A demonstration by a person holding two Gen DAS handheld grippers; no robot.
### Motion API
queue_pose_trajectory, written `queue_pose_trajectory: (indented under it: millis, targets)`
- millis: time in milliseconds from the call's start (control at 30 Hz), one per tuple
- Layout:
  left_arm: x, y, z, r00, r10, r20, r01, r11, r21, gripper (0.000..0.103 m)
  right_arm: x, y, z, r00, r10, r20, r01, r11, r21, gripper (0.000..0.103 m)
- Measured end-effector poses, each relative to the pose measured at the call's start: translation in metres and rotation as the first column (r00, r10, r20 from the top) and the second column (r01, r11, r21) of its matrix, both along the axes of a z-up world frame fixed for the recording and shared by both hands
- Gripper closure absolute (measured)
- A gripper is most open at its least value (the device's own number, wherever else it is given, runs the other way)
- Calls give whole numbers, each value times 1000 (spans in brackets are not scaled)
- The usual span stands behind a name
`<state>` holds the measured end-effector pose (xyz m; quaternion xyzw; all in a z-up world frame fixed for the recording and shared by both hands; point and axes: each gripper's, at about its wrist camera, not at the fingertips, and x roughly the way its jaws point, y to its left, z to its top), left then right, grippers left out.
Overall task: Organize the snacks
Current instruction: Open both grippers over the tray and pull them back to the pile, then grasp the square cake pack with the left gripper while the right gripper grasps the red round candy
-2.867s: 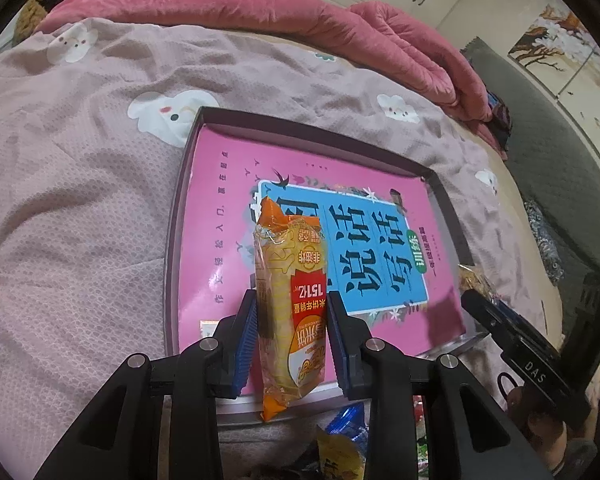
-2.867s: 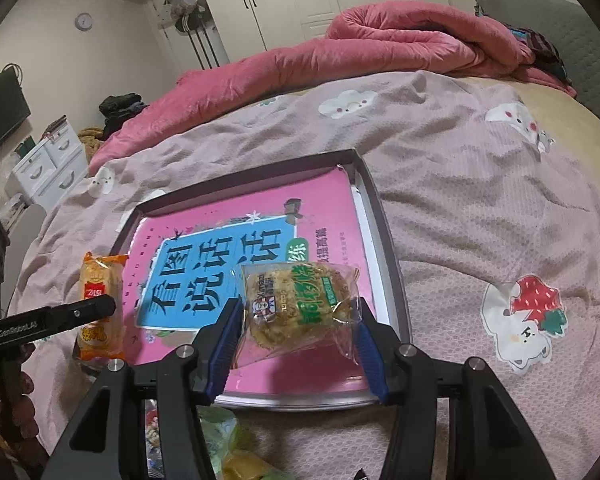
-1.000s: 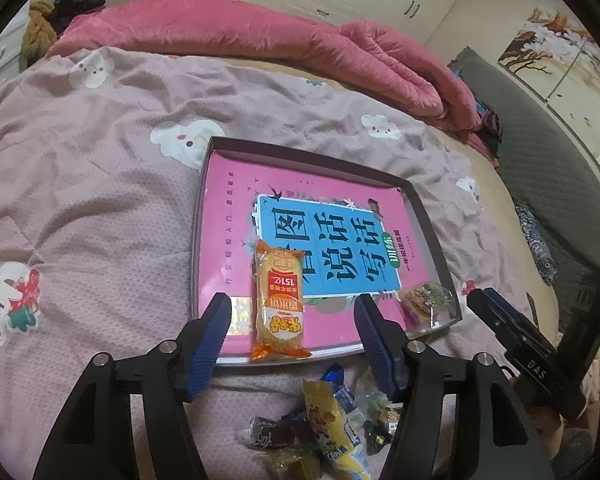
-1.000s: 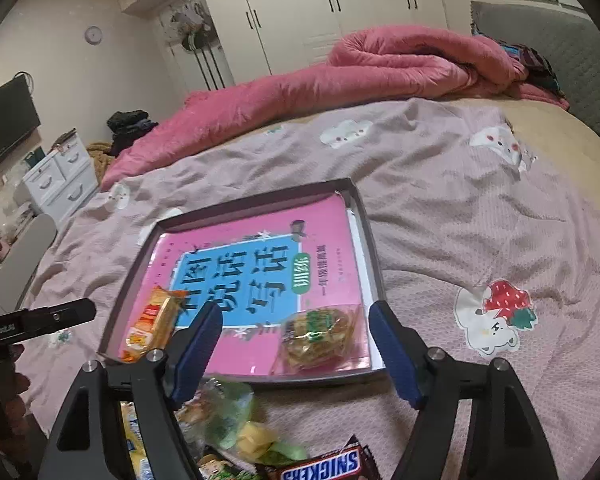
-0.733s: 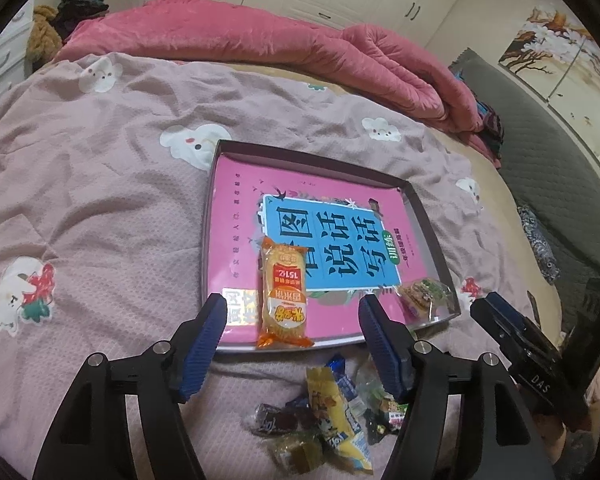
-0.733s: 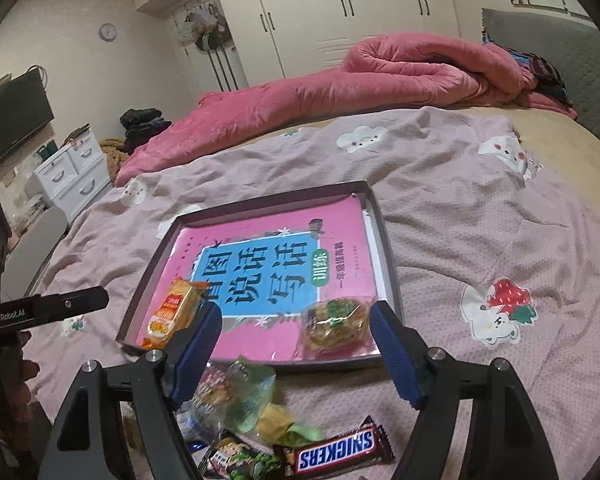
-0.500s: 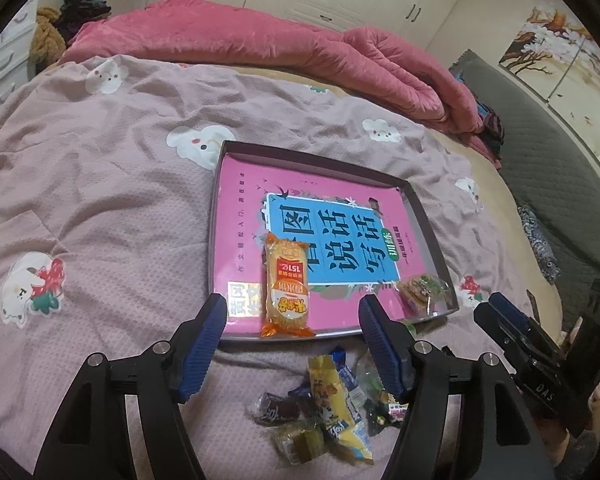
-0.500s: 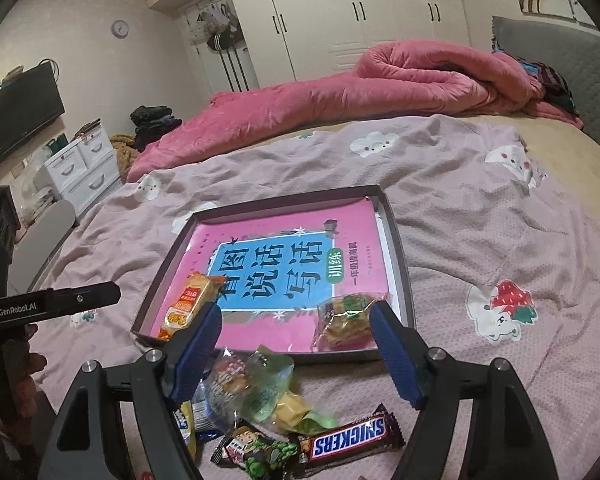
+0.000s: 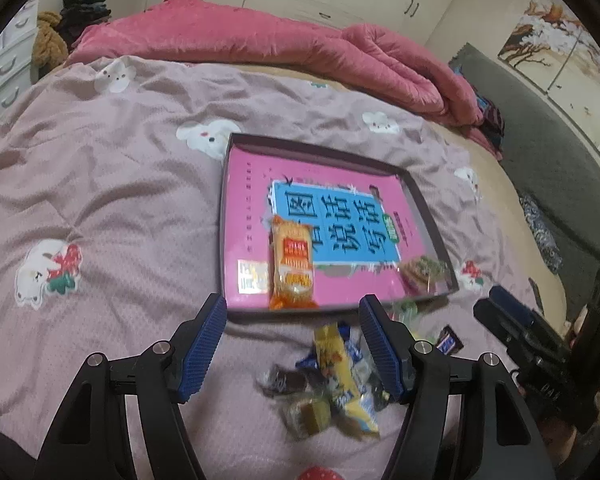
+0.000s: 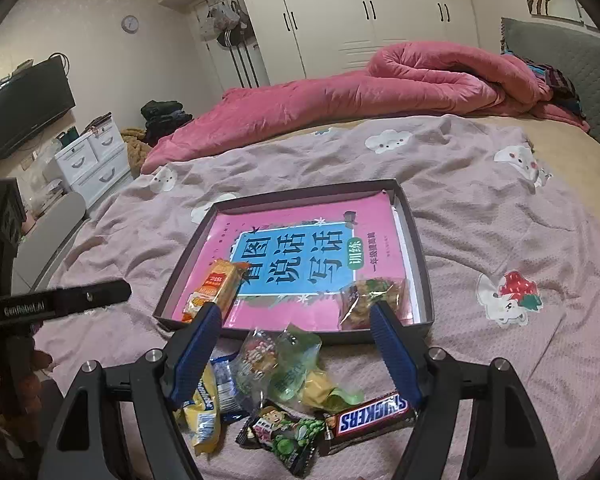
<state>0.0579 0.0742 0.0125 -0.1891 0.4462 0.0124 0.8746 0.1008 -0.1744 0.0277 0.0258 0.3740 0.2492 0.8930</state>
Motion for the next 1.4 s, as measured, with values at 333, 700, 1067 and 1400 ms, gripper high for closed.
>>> queue_pose_trajectory:
  millis: [333, 700, 1067, 1400]
  targets:
    - [-14, -10, -12, 998, -31, -48, 32, 999, 23, 33, -6, 0, 0, 1000, 4, -4, -4, 1000, 2, 27]
    - [-25, -13, -22, 995, -54, -85, 56, 998, 27, 33, -11, 4, -8, 999, 23, -43, -22, 1000, 18, 27]
    - [-33, -26, -40, 985, -90, -145, 95, 995, 29, 33, -13, 8, -14, 997, 36, -62, -35, 999, 19, 27]
    - [-35, -31, -52, 979, -99, -177, 105, 994, 24, 33, -12, 13, -23, 992, 46, -118, -42, 999, 30, 27]
